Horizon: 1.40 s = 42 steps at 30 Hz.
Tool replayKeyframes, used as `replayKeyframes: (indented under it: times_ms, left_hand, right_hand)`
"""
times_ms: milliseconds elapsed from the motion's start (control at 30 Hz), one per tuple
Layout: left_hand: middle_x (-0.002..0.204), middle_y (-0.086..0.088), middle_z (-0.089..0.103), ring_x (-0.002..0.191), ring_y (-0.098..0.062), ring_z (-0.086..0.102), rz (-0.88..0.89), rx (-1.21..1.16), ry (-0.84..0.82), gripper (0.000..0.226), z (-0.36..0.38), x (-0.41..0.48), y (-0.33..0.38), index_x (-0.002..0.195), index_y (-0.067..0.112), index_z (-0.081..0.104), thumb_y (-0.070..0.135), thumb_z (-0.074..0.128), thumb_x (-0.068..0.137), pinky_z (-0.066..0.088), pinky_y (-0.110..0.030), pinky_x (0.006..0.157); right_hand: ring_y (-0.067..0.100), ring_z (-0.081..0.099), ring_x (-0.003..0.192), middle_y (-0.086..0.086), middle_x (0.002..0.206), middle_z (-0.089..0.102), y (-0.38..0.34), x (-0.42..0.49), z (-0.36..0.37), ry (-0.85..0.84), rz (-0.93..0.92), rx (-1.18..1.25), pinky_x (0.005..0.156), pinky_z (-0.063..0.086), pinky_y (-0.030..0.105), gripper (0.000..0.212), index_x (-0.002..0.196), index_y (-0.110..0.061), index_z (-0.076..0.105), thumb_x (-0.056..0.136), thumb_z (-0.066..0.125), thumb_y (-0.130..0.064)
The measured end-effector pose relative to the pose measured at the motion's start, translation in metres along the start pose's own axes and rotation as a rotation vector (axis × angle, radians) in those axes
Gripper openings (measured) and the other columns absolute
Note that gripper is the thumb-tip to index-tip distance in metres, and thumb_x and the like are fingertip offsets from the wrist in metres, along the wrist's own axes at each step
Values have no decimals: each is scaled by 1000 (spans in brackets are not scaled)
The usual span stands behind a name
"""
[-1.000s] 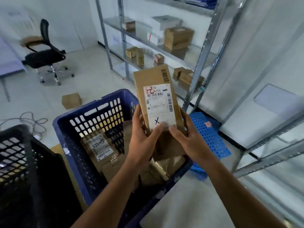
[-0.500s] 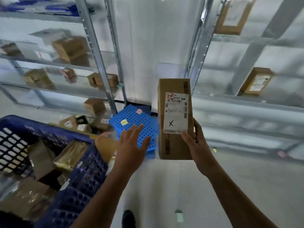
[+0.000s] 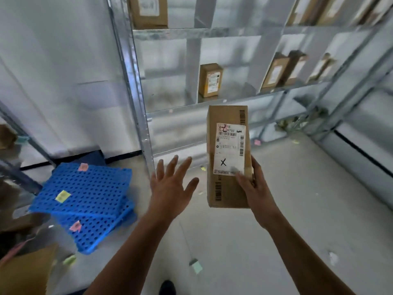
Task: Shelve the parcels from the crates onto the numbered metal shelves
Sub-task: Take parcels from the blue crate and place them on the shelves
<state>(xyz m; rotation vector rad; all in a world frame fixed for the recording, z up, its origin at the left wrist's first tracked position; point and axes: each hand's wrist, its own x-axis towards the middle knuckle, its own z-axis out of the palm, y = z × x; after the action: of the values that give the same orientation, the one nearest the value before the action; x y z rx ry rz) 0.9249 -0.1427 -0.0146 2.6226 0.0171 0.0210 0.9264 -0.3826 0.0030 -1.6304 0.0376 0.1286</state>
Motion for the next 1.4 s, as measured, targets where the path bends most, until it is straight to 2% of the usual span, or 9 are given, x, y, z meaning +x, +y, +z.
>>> replayKeyframes:
  times_ms: [133, 300, 567, 733, 900, 1000, 1167, 1267, 1400]
  left_hand:
    - [173, 5, 3, 157, -30, -17, 124, 44, -34, 70, 11, 38, 32, 159, 50, 6, 69, 36, 99, -4, -54, 124]
    - [172, -1, 13, 159, -31, -9, 267, 38, -80, 70, 38, 79, 82, 161, 45, 11, 69, 34, 99, 5, -56, 125]
    - [171, 0, 16, 159, -31, -5, 395, 54, -130, 70, 82, 160, 164, 160, 45, 18, 70, 38, 97, 8, -56, 125]
    - [171, 2, 18, 159, -31, -3, 388, 77, -47, 68, 99, 228, 230, 158, 47, 21, 68, 42, 97, 7, -55, 125]
    - [171, 0, 19, 159, -31, -1, 336, 90, 13, 68, 101, 286, 292, 159, 44, 24, 67, 41, 97, 8, -56, 125]
    - [170, -2, 23, 159, -33, 3, 311, 74, 72, 69, 96, 311, 315, 159, 40, 29, 66, 41, 96, 12, -58, 124]
    - [169, -1, 23, 158, -32, 6, 227, 28, 119, 80, 85, 346, 323, 158, 40, 30, 76, 25, 87, 16, -62, 123]
    - [170, -2, 23, 159, -33, 6, 192, 72, 157, 81, 79, 373, 315, 159, 40, 29, 77, 23, 86, 12, -61, 124]
    - [170, -4, 24, 159, -32, 6, 169, 91, 208, 80, 67, 413, 301, 159, 38, 31, 74, 27, 88, 9, -56, 127]
  right_hand:
    - [7, 67, 119, -21, 139, 62, -10, 4, -29, 90, -26, -25, 79, 64, 34, 59, 151, -59, 33, 101, 64, -52]
    - [16, 66, 124, -20, 141, 60, -4, 6, -76, 247, -18, 10, 86, 64, 49, 68, 151, -62, 30, 93, 66, -59]
    - [17, 66, 125, -17, 143, 60, 2, 59, -182, 317, -63, 59, 87, 64, 48, 71, 153, -60, 30, 93, 68, -57]
    - [18, 66, 126, -16, 143, 61, -16, 126, -252, 289, -142, 95, 92, 62, 51, 70, 152, -60, 31, 94, 69, -54]
    - [25, 67, 125, -6, 144, 62, -41, 184, -316, 250, -180, 148, 95, 60, 57, 77, 153, -58, 31, 89, 73, -57]
    - [25, 67, 125, -5, 143, 63, -57, 217, -340, 207, -210, 136, 96, 60, 56, 71, 153, -57, 31, 94, 70, -49]
    - [23, 66, 126, -5, 142, 64, -74, 284, -356, 143, -240, 127, 96, 60, 55, 70, 156, -52, 31, 98, 69, -45]
    - [17, 66, 125, -12, 139, 64, -79, 329, -351, 88, -236, 133, 95, 61, 51, 70, 152, -59, 33, 92, 70, -53]
    - [15, 66, 126, -14, 140, 64, -92, 392, -333, 20, -281, 135, 94, 62, 45, 68, 152, -54, 36, 93, 69, -54]
